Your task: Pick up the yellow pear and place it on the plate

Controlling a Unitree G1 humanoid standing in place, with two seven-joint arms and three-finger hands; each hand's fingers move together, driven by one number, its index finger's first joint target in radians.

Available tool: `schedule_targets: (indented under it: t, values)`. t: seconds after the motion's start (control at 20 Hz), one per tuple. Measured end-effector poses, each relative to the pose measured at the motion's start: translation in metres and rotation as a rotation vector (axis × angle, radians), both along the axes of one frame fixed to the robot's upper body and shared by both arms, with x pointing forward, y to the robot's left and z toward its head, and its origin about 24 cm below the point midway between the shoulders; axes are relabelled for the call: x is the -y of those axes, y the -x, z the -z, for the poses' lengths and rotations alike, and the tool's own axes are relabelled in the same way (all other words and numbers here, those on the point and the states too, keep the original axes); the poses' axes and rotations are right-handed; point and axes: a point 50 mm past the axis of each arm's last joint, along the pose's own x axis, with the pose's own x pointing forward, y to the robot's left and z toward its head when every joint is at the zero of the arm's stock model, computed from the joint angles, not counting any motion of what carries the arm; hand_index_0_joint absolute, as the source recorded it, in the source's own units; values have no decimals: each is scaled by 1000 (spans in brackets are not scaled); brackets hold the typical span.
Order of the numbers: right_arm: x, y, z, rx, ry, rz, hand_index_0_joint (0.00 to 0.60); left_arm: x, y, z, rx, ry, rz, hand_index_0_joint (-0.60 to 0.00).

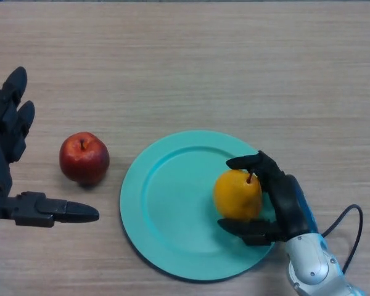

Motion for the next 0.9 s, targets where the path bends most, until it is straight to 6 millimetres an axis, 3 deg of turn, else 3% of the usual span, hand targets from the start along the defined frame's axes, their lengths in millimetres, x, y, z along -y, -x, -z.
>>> schedule_targets:
  t: [0.05, 0.1, 0.15, 0.3, 0.5, 0.65, 0.9]
  values:
    - [-2, 0, -5, 16, -17, -10, 100, 0, 0, 0, 0, 0, 0, 0]
    - [-3, 0, -9, 17, -62, -21, 0, 0, 0, 0, 1, 0, 0, 0]
    - [-7, 1, -18, 16, -156, -49, 0, 0, 0, 0, 3, -1, -2, 0]
    - [-6, -1, -32, 21, -194, -59, 0, -1, 0, 0, 4, -1, -2, 0]
    - [13, -4, -59, 59, -265, -39, 0, -1, 0, -1, 5, -1, -5, 0]
    - [39, -2, -83, 111, -327, -15, 0, -1, 0, -1, 7, -1, -6, 0]
    - [66, 14, -98, 88, -453, 4, 0, -2, 0, -1, 5, -1, -2, 0]
